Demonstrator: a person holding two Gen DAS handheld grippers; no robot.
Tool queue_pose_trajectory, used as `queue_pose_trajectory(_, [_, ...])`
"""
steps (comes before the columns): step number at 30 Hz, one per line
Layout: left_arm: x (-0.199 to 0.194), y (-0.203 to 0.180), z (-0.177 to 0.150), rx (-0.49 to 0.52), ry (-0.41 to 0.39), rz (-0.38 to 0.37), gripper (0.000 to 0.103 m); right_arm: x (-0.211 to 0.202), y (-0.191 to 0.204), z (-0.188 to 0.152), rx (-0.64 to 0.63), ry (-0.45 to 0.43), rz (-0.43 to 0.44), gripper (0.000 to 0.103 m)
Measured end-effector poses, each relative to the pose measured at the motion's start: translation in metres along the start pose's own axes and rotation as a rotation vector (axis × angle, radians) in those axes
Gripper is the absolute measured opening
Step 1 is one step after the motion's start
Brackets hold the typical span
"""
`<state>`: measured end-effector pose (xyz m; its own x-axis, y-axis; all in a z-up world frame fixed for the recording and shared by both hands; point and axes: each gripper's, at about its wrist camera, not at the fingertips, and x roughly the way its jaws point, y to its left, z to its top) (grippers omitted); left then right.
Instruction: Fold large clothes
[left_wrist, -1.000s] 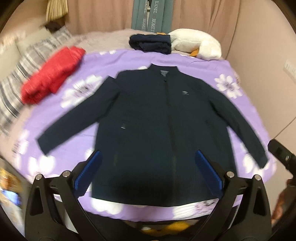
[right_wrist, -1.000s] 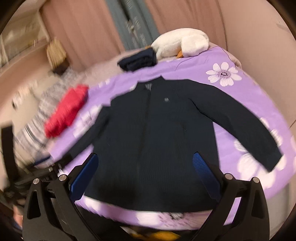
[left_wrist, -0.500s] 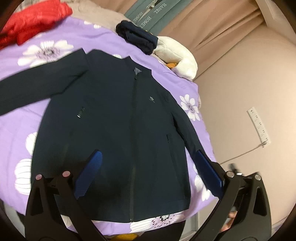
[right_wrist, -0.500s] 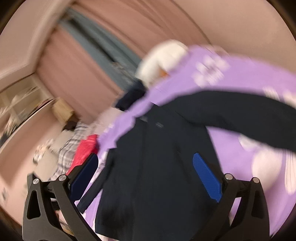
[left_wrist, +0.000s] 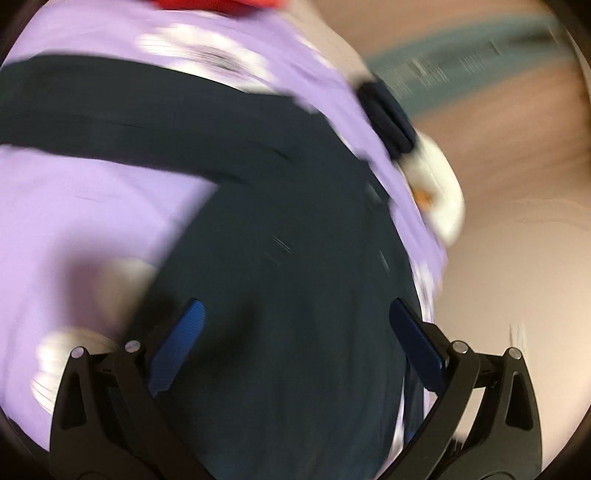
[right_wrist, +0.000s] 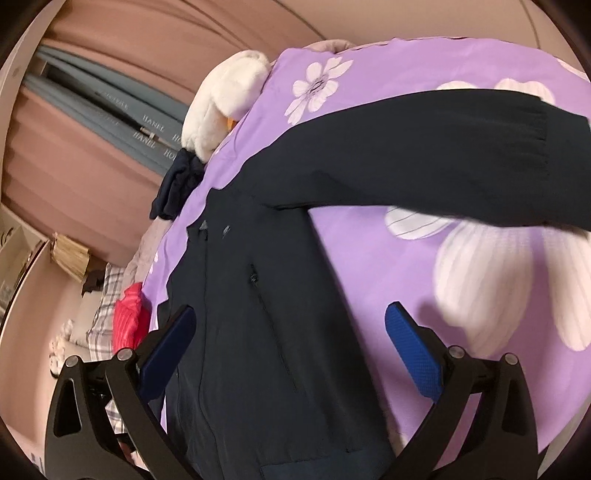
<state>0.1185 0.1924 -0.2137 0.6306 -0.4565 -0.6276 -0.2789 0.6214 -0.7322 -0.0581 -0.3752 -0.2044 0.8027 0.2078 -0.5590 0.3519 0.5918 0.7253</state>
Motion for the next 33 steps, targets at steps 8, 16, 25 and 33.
queue_pose_trajectory(8, [-0.013,0.094,0.06,-0.332,-0.187,-0.03,0.101,0.034,0.038,0.0,-0.087,0.057,0.043,0.102])
queue_pose_trajectory(16, [-0.013,0.142,0.102,-0.489,-0.319,-0.079,0.101,0.049,0.072,0.002,-0.185,0.07,0.04,0.102])
queue_pose_trajectory(25, [-0.013,0.156,0.143,-0.551,-0.355,0.077,0.034,0.061,0.084,0.003,-0.228,0.082,0.024,0.102])
queue_pose_trajectory(33, [-0.022,0.016,0.195,-0.04,-0.348,0.258,0.011,0.071,0.082,-0.001,-0.266,0.092,0.005,0.102])
